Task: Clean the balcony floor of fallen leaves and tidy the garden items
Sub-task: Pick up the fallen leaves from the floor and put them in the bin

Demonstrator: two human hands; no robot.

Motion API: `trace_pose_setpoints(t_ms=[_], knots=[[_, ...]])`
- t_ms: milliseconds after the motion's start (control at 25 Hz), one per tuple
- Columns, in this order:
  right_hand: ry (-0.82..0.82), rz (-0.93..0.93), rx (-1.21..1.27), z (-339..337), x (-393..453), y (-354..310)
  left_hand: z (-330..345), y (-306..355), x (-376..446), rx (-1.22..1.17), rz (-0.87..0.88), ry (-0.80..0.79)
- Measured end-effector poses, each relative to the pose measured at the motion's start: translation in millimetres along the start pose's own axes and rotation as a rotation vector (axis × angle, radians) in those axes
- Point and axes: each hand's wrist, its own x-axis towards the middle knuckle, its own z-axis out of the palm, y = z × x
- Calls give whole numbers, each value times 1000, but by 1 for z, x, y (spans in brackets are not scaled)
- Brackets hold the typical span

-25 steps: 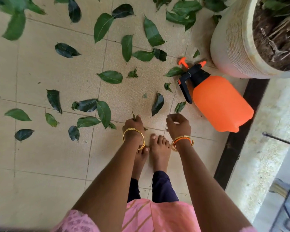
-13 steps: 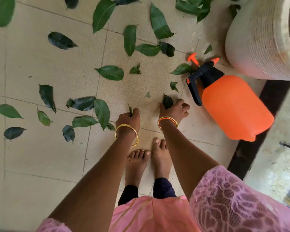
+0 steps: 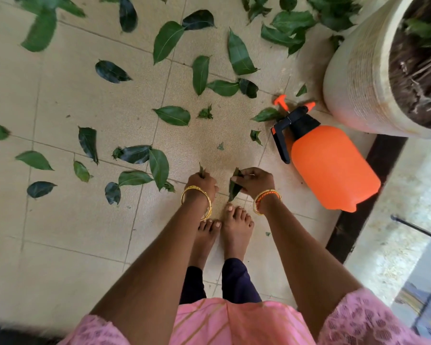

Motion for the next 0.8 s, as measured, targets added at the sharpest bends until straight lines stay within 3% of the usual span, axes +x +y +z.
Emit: trace_pose_setpoints(t_ms=[80,160,280,360,520,640,800], knots=[[-124,21,138,5,-22,-3,4,3,-14,45,39,-71],[-171,-29,92,6,-39,-8,4,8,-26,176,64,-121],[-59,-73,-20,7,-49,-15,2,19,-31,256,75,-160],[-28,-92,-105,5,-47,-27,0,30,-35,217,61,-156],[-207,-101,32,-5,-37,-58,-10,47,-35,-55,-51,-93],[-25,-281,-424,-10,-11,-69,-22,55,-25,-65,-79,-45],[27,-382,-1043,1,47,-75,-24,72,-1,-34,-42,-47]])
